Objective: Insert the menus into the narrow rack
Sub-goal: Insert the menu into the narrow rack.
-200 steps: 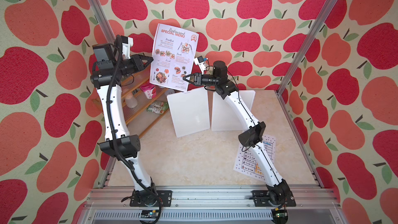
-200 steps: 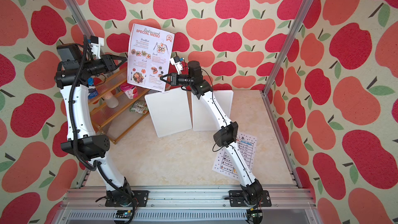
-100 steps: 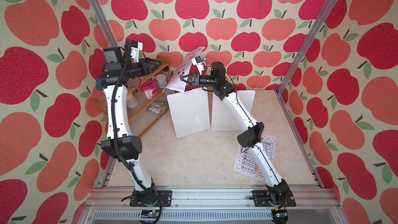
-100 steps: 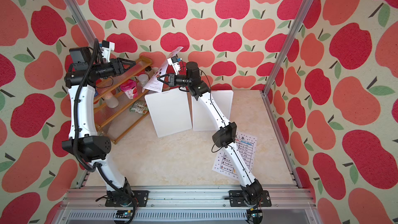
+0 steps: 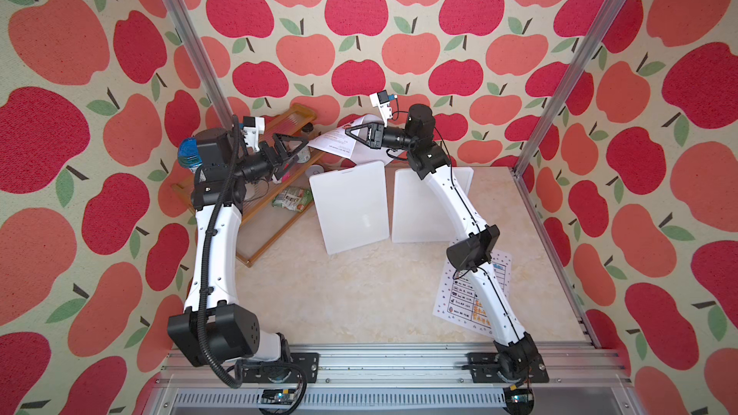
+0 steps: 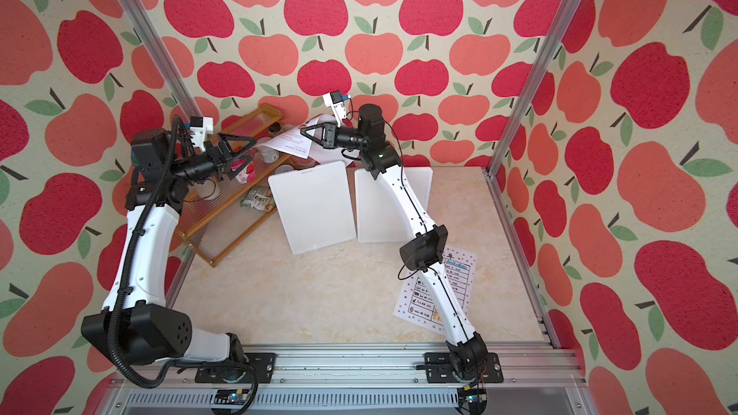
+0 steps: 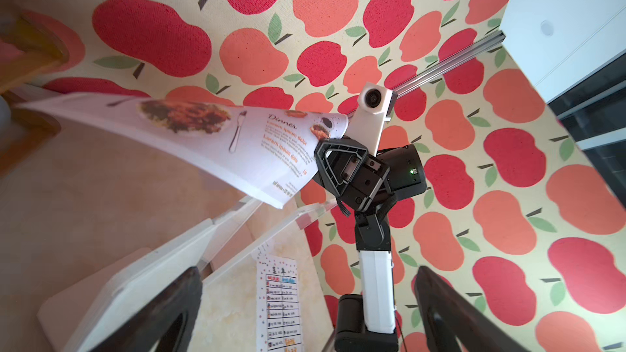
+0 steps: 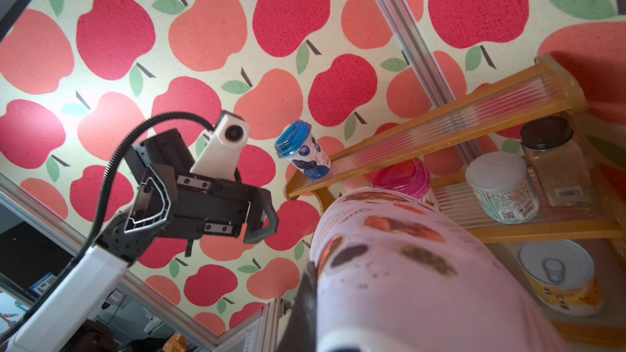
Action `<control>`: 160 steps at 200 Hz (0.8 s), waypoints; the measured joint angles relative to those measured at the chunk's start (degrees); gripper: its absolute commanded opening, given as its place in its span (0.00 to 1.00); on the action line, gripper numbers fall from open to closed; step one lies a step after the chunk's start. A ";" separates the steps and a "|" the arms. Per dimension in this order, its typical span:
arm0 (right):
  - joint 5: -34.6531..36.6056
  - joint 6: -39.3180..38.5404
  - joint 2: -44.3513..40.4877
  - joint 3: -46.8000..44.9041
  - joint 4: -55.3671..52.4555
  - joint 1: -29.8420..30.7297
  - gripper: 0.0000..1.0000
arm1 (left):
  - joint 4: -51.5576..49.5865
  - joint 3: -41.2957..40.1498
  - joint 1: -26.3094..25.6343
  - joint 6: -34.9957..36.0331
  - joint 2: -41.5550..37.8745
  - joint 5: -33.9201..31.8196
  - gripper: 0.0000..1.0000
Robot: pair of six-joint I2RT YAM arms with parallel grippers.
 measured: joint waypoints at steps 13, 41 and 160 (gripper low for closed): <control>-0.15 1.27 -0.20 0.00 1.22 -0.35 0.00 | 5.20 -3.65 -0.20 -5.11 0.09 -0.31 0.99; -1.09 3.63 -0.20 0.00 2.95 -0.39 0.00 | 12.68 -5.25 -1.18 -12.79 4.50 -2.12 0.99; -6.78 -0.52 -1.92 0.35 -3.39 2.05 0.00 | 28.28 1.62 -2.05 -24.11 14.34 -6.58 0.48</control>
